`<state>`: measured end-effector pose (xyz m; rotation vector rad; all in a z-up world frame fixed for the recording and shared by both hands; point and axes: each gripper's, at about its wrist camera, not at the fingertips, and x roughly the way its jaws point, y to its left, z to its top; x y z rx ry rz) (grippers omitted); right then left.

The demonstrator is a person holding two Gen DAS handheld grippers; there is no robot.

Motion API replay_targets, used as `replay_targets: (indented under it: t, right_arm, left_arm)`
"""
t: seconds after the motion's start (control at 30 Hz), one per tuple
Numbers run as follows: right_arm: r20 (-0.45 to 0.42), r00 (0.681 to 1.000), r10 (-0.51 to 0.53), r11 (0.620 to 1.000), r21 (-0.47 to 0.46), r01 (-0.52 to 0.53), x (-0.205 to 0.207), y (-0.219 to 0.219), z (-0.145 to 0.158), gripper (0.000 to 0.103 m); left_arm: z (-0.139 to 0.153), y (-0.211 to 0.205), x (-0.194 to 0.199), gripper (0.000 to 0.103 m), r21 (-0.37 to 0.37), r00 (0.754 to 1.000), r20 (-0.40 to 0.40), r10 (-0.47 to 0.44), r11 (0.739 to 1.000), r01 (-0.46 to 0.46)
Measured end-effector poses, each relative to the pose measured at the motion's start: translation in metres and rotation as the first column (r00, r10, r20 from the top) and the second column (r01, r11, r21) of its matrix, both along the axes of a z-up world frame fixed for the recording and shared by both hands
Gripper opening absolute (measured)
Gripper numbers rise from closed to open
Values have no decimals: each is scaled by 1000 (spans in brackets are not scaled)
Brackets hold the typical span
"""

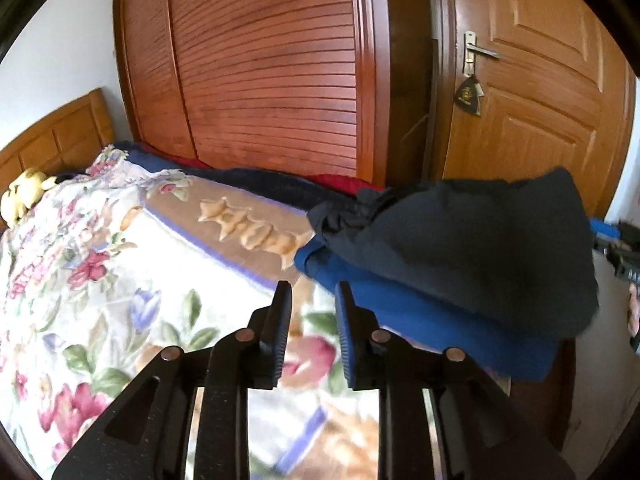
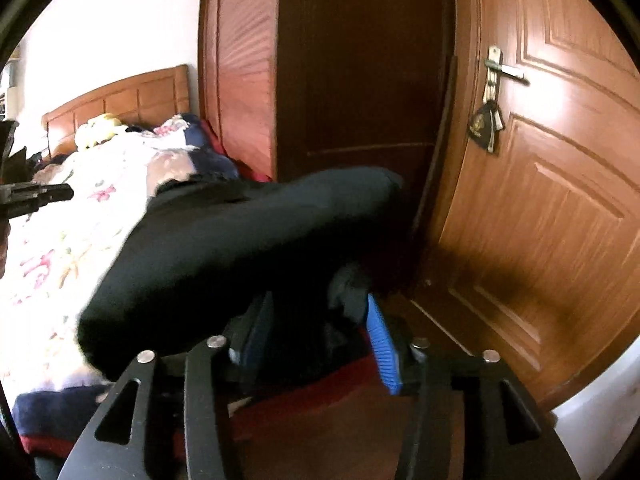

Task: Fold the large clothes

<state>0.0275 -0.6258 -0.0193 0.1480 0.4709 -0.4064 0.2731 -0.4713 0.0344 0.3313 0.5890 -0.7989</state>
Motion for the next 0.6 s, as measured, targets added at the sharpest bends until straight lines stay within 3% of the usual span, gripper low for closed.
replay_targets:
  t: [0.17, 0.33, 0.6]
  right_arm:
    - [60, 998, 10, 1000, -22, -9, -29, 45, 21, 60]
    - [57, 996, 67, 997, -44, -65, -33, 88, 34, 65]
    - [93, 979, 182, 983, -26, -180, -21, 155, 37, 74]
  left_arm:
    - [5, 46, -28, 31, -5, 1000, 12, -18, 1000, 18]
    - [4, 93, -48, 34, -6, 1000, -3, -28, 1000, 28]
    - [-2, 164, -71, 35, -33, 998, -6, 60, 998, -60]
